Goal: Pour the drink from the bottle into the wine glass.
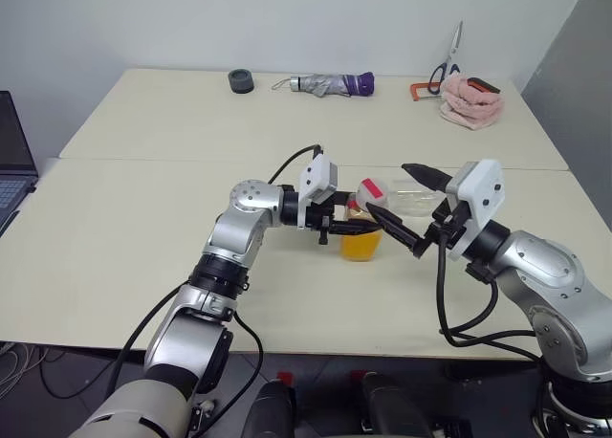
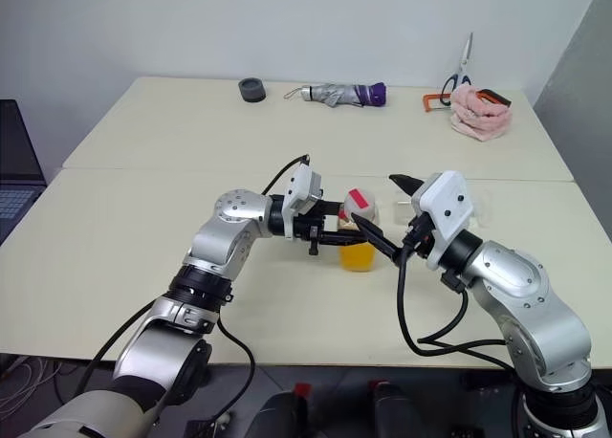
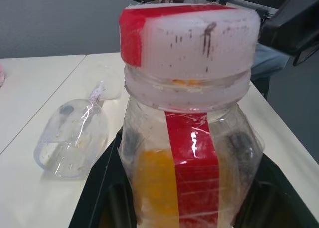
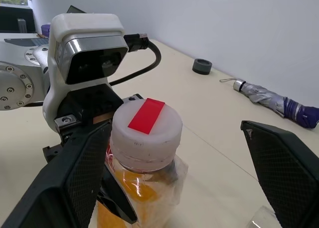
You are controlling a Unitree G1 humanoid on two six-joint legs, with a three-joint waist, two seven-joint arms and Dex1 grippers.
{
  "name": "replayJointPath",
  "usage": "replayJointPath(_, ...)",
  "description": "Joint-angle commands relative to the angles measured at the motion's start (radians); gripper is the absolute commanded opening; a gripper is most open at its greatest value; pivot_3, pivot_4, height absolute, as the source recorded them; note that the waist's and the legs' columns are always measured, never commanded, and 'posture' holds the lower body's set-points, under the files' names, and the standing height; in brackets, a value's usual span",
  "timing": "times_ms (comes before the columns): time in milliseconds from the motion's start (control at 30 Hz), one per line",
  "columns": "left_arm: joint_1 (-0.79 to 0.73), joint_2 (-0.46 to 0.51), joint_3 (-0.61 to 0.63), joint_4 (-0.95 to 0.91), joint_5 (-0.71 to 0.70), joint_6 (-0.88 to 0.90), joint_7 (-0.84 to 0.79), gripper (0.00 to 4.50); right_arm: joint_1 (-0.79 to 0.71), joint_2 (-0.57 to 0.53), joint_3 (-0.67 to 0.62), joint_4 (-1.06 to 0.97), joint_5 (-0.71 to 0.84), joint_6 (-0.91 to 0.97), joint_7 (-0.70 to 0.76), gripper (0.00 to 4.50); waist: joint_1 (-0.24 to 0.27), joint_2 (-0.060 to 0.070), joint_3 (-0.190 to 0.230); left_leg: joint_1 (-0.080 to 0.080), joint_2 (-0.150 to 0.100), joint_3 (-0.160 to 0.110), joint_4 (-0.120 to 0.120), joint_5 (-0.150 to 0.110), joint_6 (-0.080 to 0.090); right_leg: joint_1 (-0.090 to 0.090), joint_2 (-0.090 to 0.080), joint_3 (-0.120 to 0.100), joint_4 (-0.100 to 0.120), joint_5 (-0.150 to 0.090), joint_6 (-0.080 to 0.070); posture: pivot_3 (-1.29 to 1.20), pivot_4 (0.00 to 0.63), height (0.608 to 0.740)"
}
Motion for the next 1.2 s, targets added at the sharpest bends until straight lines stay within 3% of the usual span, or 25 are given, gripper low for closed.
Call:
replayJointPath(33, -0.031, 0.001, 0.014, -0.024, -0.018, -0.023, -0.012, 1.77, 0.0, -0.02, -0.066, -0.013, -0.007, -0.011, -0.014, 4.41, 0.0, 0.0, 0.0, 0.0, 0.0, 0.0, 0.0, 0.0, 0.0, 0.0, 0.0, 0.0, 0.0, 0.0, 0.0, 0.0, 0.15, 0.74)
replayJointPath(1200, -0.036, 0.0, 0.016, -0.014, -0.015, -0.03, -0.01, 1.77, 0.01, -0.03, -0.061, -0.047, 0.039, 0.012, 0.012, 4.41, 0.0, 0.0, 0.0, 0.0, 0.0, 0.0, 0.0, 0.0, 0.0, 0.0, 0.0, 0.0, 0.0, 0.0, 0.0, 0.0, 0.15, 0.74)
